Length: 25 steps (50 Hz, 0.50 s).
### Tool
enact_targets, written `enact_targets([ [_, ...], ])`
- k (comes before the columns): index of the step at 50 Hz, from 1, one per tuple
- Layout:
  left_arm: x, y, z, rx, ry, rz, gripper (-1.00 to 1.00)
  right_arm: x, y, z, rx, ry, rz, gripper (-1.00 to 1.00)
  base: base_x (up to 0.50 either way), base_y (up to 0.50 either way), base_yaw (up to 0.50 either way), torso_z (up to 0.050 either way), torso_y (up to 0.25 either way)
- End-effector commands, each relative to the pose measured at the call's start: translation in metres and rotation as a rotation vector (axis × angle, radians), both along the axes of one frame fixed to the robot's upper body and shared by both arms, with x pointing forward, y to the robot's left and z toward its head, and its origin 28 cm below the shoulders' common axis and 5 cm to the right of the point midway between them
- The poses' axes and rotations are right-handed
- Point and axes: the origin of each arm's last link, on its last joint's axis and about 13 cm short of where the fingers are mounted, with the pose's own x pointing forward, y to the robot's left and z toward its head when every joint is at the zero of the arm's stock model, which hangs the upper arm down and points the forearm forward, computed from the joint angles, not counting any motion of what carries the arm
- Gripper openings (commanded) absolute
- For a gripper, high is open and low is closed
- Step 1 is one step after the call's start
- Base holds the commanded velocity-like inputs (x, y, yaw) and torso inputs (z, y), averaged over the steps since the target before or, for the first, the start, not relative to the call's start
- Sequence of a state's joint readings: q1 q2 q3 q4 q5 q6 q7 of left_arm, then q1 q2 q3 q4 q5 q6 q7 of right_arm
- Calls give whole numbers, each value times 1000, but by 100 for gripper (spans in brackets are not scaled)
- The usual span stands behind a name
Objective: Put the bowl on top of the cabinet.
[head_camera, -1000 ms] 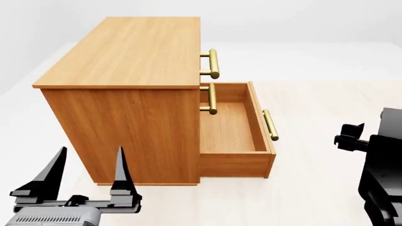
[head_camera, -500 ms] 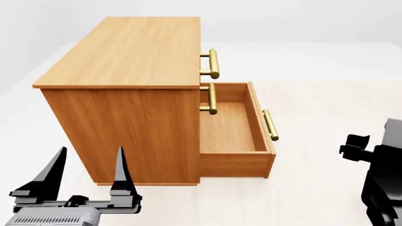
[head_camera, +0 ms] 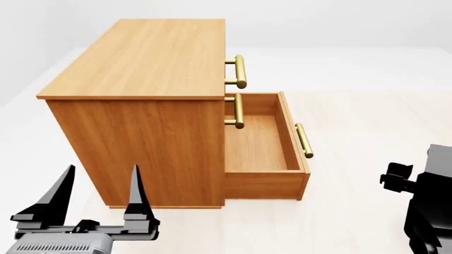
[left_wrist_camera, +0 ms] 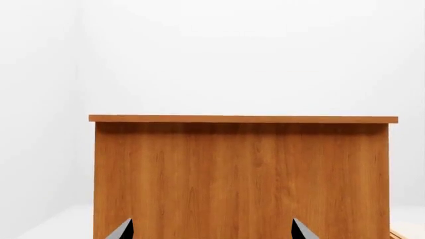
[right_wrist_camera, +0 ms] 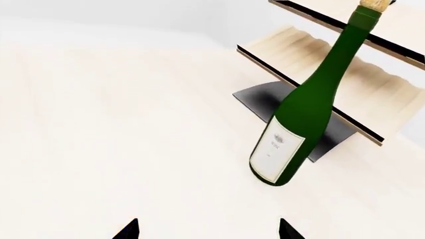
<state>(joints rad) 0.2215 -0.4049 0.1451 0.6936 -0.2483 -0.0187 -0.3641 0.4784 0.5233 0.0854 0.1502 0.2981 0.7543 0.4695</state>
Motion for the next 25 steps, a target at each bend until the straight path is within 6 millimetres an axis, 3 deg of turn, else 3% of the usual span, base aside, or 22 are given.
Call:
enact_targets([
  [1, 0, 0, 0, 1, -2, 0, 100, -1, 2, -5, 4, 33, 11, 100, 0, 0, 0, 0, 0],
  [25, 0, -1, -1, 1, -1, -3, 100, 1, 3, -11, 44, 77, 20, 100, 0, 0, 0, 0, 0],
])
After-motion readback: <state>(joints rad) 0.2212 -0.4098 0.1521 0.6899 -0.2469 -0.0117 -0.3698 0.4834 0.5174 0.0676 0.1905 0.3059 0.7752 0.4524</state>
